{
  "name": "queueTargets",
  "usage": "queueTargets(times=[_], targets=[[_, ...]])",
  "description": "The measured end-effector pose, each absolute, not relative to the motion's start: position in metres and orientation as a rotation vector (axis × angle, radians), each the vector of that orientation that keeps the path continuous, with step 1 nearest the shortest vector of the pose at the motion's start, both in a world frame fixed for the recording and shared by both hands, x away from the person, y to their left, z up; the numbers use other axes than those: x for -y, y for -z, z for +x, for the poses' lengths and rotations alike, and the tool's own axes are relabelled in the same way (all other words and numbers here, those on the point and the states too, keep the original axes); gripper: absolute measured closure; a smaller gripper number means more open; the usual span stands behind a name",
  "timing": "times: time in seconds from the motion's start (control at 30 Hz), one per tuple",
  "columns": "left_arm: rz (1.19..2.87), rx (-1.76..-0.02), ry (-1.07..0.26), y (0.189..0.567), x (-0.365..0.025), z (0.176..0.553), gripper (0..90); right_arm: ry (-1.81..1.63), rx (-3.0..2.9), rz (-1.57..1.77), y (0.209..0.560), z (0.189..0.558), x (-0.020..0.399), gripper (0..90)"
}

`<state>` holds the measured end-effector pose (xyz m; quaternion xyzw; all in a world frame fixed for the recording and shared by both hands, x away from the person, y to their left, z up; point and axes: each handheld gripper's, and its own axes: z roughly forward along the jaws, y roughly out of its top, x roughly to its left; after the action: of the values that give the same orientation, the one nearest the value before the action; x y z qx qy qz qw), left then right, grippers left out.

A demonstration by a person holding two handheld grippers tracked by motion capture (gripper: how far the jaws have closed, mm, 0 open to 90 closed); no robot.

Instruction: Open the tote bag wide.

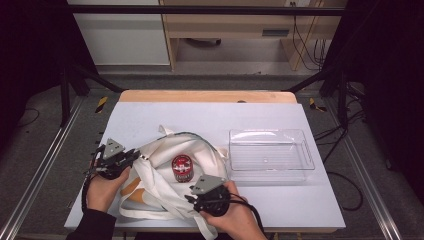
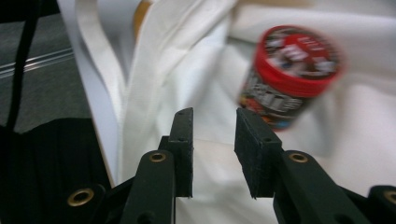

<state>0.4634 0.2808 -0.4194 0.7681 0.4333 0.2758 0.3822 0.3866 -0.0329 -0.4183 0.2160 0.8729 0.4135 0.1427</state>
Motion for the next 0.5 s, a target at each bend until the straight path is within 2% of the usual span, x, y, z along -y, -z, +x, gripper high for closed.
queueTargets(times=[0.2, 0.5], targets=[[1.952, -1.094, -0.716, 0.417, -0.279, 0.460, 81.4, -1.171, -2.380, 0.764, 0.400, 0.384, 0.080, 70.5], [1.957, -1.079, -0.718, 0.414, -0.277, 0.457, 81.3, -1.066, -2.291, 0.916, 0.415, 0.384, 0.115, 70.2]])
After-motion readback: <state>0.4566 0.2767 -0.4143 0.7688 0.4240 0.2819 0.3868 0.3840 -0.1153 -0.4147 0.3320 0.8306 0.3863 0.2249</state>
